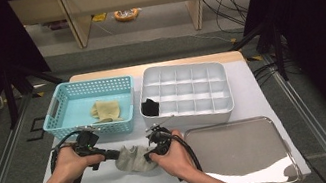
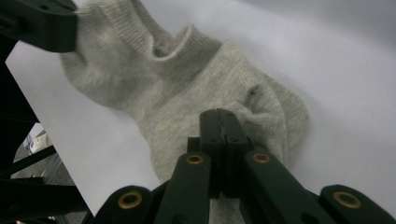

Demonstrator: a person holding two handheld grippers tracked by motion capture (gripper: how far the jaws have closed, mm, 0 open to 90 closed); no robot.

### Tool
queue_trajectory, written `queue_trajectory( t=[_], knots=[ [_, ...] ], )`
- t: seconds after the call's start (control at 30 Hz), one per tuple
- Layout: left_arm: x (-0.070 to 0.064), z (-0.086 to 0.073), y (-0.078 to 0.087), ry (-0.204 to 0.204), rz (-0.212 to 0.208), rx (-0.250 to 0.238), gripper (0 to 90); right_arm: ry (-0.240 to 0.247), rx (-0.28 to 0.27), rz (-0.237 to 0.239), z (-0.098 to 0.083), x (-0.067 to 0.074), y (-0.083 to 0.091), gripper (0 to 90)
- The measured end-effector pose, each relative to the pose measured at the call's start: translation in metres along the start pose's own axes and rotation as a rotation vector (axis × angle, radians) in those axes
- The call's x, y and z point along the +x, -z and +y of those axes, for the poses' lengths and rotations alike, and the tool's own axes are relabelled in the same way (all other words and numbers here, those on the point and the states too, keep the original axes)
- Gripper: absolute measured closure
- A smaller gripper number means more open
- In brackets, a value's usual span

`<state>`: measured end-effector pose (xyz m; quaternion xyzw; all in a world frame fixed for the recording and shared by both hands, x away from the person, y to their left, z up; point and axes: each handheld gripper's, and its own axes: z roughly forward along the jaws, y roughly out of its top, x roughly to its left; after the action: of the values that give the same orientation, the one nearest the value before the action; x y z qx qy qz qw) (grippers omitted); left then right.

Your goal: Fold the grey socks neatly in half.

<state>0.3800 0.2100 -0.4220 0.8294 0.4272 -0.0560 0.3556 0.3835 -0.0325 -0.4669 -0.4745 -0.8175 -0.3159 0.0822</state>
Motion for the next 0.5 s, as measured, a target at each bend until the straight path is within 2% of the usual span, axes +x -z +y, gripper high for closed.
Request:
queue_trajectory(
  t=[0.03, 0.07, 0.13, 0.17, 0.27, 0.3, 0.33, 0.43, 0.5],
  knots=[
    [-0.002, 0.001, 0.001, 0.0, 0.01, 0.0, 89.0, 0.013, -0.002, 0.003, 0.0, 0.0, -0.001, 90.0],
    [-0.002, 0.002, 0.001, -0.008, -0.01, -0.007, 89.0, 0.013, -0.003, 0.001, 0.0, -0.001, -0.002, 90.0],
    [-0.005, 0.003, 0.003, -0.008, -0.01, -0.009, 89.0, 0.012, 0.002, -0.002, 0.001, 0.0, -0.003, 90.0],
    [-0.006, 0.004, 0.005, -0.009, 0.0, -0.008, 89.0, 0.012, 0.004, -0.001, 0.001, 0.001, -0.004, 90.0],
    [-0.008, 0.005, 0.009, -0.01, -0.011, -0.01, 89.0, 0.051, -0.007, 0.009, 0.001, 0.0, -0.008, 90.0],
    [-0.008, 0.005, 0.009, -0.01, -0.024, -0.017, 89.0, 0.022, 0.002, 0.007, 0.001, 0.002, -0.008, 90.0],
    [-0.01, 0.006, 0.011, -0.009, -0.007, -0.012, 89.0, 0.061, -0.012, 0.01, 0.001, 0.0, -0.009, 90.0],
    [-0.011, 0.007, 0.011, -0.009, -0.017, -0.027, 89.0, 0.042, -0.012, 0.02, 0.002, 0.002, -0.011, 90.0],
    [-0.012, 0.008, 0.011, -0.017, -0.026, -0.026, 89.1, 0.048, -0.016, 0.02, 0.002, 0.001, -0.014, 90.0]
  ],
)
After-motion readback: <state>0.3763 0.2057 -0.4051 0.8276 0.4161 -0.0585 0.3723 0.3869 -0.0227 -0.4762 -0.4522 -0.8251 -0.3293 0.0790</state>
